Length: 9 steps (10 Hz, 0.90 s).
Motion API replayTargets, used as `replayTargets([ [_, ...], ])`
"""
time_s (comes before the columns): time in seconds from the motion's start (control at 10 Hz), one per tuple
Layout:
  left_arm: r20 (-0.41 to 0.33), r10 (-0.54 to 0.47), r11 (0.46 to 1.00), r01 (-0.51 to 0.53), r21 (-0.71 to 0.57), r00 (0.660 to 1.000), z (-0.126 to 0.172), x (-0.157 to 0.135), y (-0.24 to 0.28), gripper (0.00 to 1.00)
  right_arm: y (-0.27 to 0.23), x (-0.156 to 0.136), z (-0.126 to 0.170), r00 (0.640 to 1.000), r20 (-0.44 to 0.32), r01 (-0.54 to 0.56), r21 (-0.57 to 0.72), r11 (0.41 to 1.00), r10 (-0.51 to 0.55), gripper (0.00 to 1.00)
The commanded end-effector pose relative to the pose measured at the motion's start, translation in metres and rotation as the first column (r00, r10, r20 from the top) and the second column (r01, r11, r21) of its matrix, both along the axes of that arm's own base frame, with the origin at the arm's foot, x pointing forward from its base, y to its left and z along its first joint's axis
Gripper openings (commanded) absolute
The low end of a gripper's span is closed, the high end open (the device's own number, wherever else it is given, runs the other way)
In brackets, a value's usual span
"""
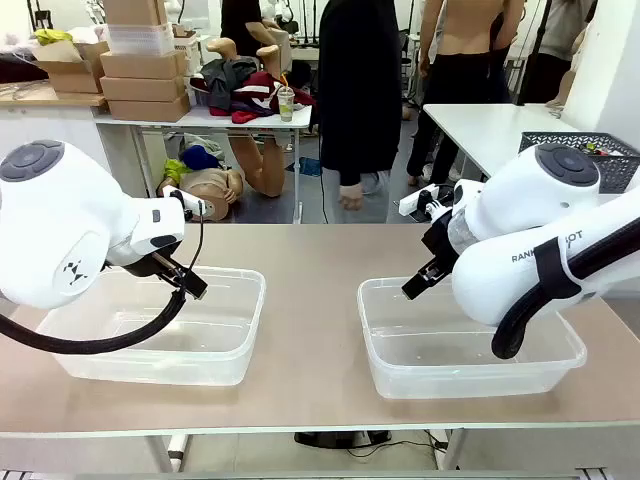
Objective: Sort the waste into each basket.
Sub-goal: Pick up the Organizing box on the left side of the table and lift it.
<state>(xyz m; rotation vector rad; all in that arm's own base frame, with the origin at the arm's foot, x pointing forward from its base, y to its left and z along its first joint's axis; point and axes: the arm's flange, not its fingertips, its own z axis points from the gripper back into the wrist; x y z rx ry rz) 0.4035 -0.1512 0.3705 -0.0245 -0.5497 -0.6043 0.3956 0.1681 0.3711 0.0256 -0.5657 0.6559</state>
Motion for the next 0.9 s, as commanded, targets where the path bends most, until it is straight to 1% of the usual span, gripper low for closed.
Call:
replayTargets([
  [0.0,0.0,0.0,1.0,0.0,0.0,1.0,0.0001,0.0,0.0,1.0,0.0,0.0,0.0001,1.0,0.0,0.0,0.0,1.0,0.0,1.0],
  [0.8,0.0,0.0,1.0,0.0,0.0,1.0,0.0001,0.0,0.0,1.0,0.0,0.0,0.0001,1.0,0.0,0.0,0.0,1.0,0.0,1.0],
])
